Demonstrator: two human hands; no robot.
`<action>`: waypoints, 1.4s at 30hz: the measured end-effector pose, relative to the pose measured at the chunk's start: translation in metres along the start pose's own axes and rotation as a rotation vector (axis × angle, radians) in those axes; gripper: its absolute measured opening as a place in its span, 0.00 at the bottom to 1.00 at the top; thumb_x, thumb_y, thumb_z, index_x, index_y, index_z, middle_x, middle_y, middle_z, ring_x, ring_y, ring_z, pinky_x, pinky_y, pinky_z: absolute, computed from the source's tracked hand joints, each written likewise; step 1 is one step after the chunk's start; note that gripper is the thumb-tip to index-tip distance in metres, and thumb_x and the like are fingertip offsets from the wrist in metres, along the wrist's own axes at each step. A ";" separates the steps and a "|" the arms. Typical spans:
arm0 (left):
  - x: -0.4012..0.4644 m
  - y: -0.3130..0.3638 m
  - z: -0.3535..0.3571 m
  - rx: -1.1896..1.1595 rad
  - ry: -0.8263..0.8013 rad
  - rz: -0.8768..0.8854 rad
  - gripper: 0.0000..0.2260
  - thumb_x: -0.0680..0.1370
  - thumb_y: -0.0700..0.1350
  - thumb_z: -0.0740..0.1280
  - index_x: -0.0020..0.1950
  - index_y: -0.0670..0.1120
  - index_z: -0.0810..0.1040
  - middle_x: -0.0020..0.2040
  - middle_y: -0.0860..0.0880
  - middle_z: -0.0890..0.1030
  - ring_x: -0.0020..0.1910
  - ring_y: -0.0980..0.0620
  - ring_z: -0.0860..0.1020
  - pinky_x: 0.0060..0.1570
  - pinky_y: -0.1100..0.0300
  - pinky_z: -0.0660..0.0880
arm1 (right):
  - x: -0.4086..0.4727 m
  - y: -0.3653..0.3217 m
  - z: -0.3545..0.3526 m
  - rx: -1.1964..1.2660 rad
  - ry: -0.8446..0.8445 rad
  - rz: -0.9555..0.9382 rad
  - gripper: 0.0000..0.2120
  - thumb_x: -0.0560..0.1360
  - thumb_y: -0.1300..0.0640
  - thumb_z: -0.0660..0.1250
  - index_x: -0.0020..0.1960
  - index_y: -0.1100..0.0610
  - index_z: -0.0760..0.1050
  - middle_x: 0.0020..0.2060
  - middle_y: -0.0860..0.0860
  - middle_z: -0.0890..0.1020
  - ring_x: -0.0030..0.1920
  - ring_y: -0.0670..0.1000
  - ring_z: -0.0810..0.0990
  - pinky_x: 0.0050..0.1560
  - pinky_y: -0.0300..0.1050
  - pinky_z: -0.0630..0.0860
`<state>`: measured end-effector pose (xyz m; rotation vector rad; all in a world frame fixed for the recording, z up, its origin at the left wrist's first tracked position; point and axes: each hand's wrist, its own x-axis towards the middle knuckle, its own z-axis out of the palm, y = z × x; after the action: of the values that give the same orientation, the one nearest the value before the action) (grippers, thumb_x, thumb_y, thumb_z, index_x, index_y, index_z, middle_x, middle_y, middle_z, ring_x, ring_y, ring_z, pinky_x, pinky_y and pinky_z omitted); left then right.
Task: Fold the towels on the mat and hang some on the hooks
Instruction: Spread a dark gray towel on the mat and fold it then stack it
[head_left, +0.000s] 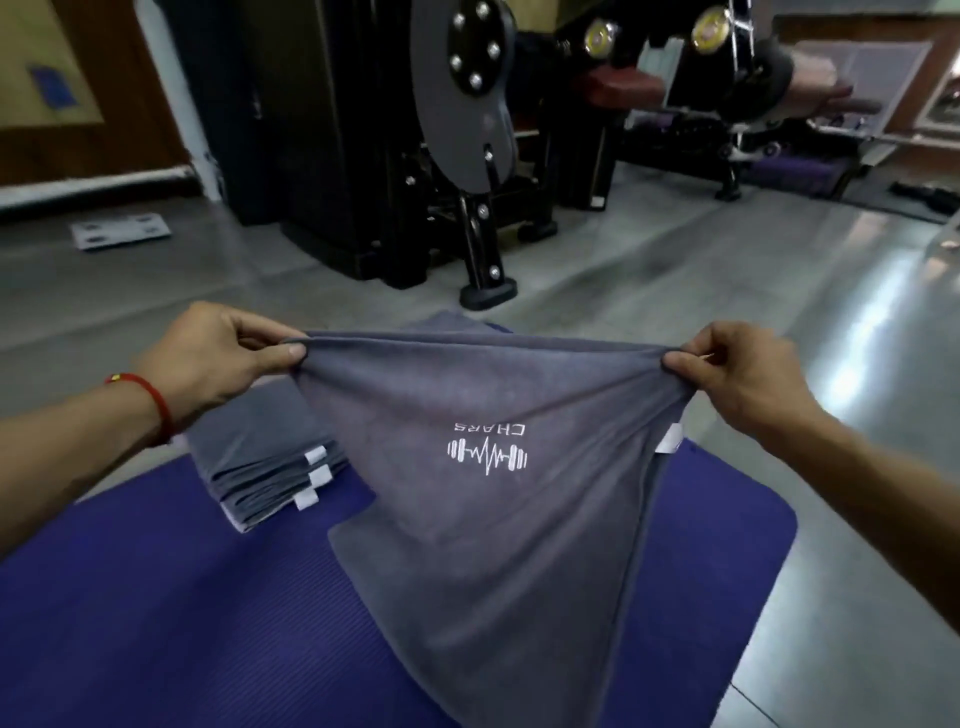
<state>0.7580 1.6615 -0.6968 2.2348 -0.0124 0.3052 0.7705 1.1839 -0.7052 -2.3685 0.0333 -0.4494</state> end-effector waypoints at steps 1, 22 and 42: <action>-0.008 0.002 -0.018 -0.055 0.034 -0.028 0.06 0.75 0.37 0.74 0.49 0.48 0.84 0.40 0.58 0.85 0.36 0.65 0.83 0.38 0.76 0.76 | 0.011 -0.020 -0.004 0.030 -0.030 -0.005 0.10 0.74 0.53 0.77 0.39 0.55 0.79 0.36 0.54 0.84 0.38 0.55 0.82 0.45 0.50 0.80; -0.170 0.008 -0.219 0.271 0.500 -0.258 0.08 0.77 0.37 0.72 0.46 0.50 0.84 0.38 0.48 0.86 0.35 0.47 0.86 0.46 0.46 0.83 | 0.071 -0.224 0.075 0.465 -0.401 -0.422 0.03 0.76 0.58 0.75 0.46 0.51 0.84 0.41 0.57 0.86 0.42 0.51 0.82 0.49 0.53 0.82; -0.239 0.005 -0.191 -0.276 0.641 -0.172 0.10 0.85 0.37 0.59 0.50 0.51 0.71 0.46 0.46 0.75 0.39 0.51 0.79 0.37 0.59 0.83 | 0.013 -0.232 0.147 0.612 -0.397 -0.384 0.05 0.83 0.53 0.65 0.52 0.54 0.77 0.27 0.46 0.79 0.21 0.43 0.72 0.19 0.37 0.69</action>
<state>0.4844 1.7821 -0.6316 1.7682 0.4498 0.8540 0.8076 1.4500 -0.6488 -1.8084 -0.6569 -0.1241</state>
